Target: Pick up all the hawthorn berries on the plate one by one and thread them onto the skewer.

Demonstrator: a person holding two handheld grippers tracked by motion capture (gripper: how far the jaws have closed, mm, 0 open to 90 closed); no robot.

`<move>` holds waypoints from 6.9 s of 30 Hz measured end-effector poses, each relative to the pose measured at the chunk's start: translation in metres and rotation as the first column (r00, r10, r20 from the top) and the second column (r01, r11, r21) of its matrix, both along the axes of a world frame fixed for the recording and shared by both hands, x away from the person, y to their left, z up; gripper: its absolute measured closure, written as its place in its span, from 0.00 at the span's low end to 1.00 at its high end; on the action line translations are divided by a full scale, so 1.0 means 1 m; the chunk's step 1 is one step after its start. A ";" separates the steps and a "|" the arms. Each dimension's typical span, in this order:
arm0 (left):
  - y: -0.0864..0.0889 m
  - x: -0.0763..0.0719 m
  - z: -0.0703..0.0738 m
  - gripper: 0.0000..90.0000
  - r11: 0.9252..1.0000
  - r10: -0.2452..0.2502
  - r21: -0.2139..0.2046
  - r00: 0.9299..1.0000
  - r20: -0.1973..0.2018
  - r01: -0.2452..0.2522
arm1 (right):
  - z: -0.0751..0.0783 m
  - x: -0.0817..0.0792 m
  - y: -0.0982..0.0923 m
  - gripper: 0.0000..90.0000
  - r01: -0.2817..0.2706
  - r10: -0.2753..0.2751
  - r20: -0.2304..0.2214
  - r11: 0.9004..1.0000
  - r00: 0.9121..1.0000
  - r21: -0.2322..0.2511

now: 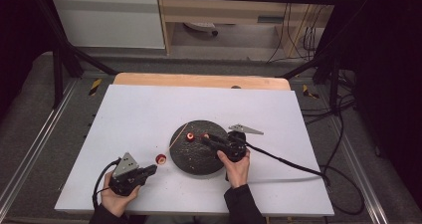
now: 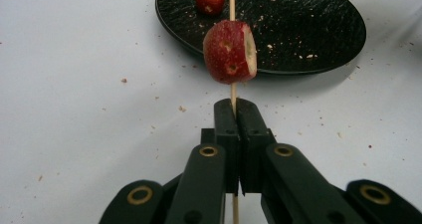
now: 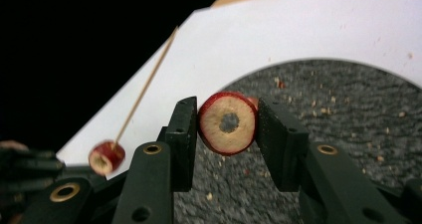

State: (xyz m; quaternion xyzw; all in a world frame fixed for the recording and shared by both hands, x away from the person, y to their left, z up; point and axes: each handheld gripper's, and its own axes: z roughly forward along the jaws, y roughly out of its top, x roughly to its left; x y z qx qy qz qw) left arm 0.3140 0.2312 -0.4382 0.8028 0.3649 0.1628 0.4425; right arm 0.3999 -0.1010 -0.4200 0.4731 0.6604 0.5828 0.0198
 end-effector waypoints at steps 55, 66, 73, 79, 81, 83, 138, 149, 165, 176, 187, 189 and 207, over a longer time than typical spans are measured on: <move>-0.062 -0.004 0.008 0.98 0.995 0.013 -0.103 0.999 0.051 -0.007 | 0.026 0.019 -0.009 0.69 0.186 -0.250 0.134 0.911 0.959 0.367; -0.069 -0.002 0.008 0.98 0.993 0.016 -0.114 0.999 0.044 -0.011 | 0.022 0.018 -0.007 0.69 0.182 -0.245 0.130 0.911 0.961 0.371; -0.074 -0.002 0.009 0.98 0.990 0.038 -0.136 0.998 0.042 -0.032 | 0.021 0.017 -0.005 0.69 0.180 -0.244 0.133 0.910 0.961 0.372; -0.078 0.000 0.011 0.98 0.988 0.048 -0.146 0.998 0.042 -0.042 | 0.020 0.016 -0.004 0.69 0.177 -0.241 0.127 0.908 0.962 0.379; -0.079 0.001 0.011 0.98 0.988 0.051 -0.147 0.998 0.042 -0.045 | 0.020 0.016 -0.004 0.69 0.175 -0.238 0.127 0.909 0.963 0.379; -0.080 0.002 0.013 0.98 0.987 0.053 -0.152 0.998 0.042 -0.046 | 0.019 0.015 -0.004 0.69 0.173 -0.236 0.127 0.910 0.963 0.377; -0.099 0.036 0.026 0.98 0.987 0.036 -0.158 0.999 0.028 -0.031 | -0.005 -0.009 0.008 0.68 0.095 -0.133 0.113 0.952 0.985 0.290; -0.079 0.034 0.022 0.98 0.994 0.020 -0.110 1.000 0.019 -0.018 | 0.002 -0.008 -0.004 0.35 0.035 -0.055 0.138 0.989 0.989 0.144; -0.027 0.019 0.016 0.98 1.000 -0.007 -0.016 1.000 -0.010 0.007 | -0.002 -0.011 -0.020 0.06 -0.106 0.125 0.075 0.970 0.989 -0.219; 0.011 0.013 0.008 0.98 1.000 0.011 -0.007 1.000 -0.029 -0.011 | -0.001 -0.008 -0.024 0.03 -0.146 0.166 0.027 0.926 0.986 -0.347; 0.027 0.010 0.004 0.98 1.000 0.016 0.002 0.999 -0.029 -0.016 | 0.013 0.002 -0.009 0.03 -0.189 0.207 -0.012 0.868 0.978 -0.459; 0.027 0.010 0.004 0.98 1.000 0.016 -0.001 0.999 -0.031 -0.016 | 0.018 0.006 -0.003 0.03 -0.198 0.214 -0.021 0.857 0.977 -0.475; 0.030 0.011 0.004 0.98 1.000 0.028 -0.004 0.999 -0.031 -0.028 | 0.037 0.045 0.047 0.07 -0.253 0.254 -0.093 0.725 0.963 -0.641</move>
